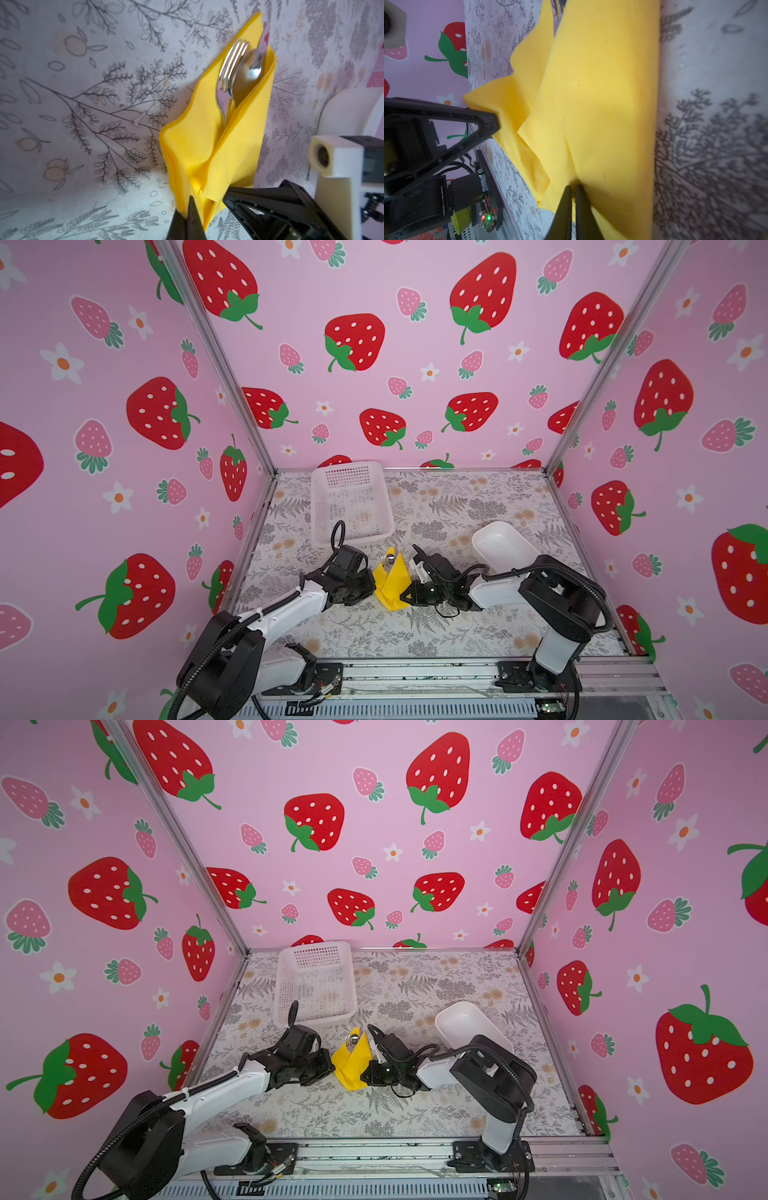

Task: Place the utensils on the paper napkin and roll it up

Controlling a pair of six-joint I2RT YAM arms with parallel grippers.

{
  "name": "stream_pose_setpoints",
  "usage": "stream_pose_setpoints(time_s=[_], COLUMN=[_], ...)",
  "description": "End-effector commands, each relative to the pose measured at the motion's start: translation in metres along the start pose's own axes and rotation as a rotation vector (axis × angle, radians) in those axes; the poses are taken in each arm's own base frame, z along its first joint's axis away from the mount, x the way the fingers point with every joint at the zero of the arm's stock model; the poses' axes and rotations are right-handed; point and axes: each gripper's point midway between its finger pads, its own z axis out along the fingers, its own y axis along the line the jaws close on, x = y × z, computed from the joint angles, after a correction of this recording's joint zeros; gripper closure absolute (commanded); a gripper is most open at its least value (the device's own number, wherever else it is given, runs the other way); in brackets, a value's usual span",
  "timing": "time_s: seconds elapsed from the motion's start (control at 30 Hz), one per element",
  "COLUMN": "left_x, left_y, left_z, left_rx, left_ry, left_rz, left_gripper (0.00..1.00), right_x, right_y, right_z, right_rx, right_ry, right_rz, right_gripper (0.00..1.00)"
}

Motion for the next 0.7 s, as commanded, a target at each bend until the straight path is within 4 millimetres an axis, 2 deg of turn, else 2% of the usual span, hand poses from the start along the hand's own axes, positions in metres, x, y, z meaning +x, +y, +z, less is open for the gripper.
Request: stream_pose_setpoints(time_s=[0.0, 0.37, 0.67], left_x=[-0.006, -0.013, -0.011], left_y=[-0.016, -0.052, -0.078], left_z=[-0.009, -0.01, 0.001], left_rx=[0.033, 0.126, 0.161], left_ry=[0.004, 0.036, 0.093], left_rz=[0.043, 0.084, 0.135], left_gripper=[1.0, 1.0, 1.0], right_x=[0.016, 0.014, 0.012], right_y=[-0.019, -0.018, -0.015], right_z=[0.006, 0.008, 0.007], right_rx=[0.044, 0.029, 0.01], right_ry=[0.043, 0.043, 0.038], right_rz=[0.051, 0.063, 0.066], right_gripper=[0.9, 0.9, 0.9])
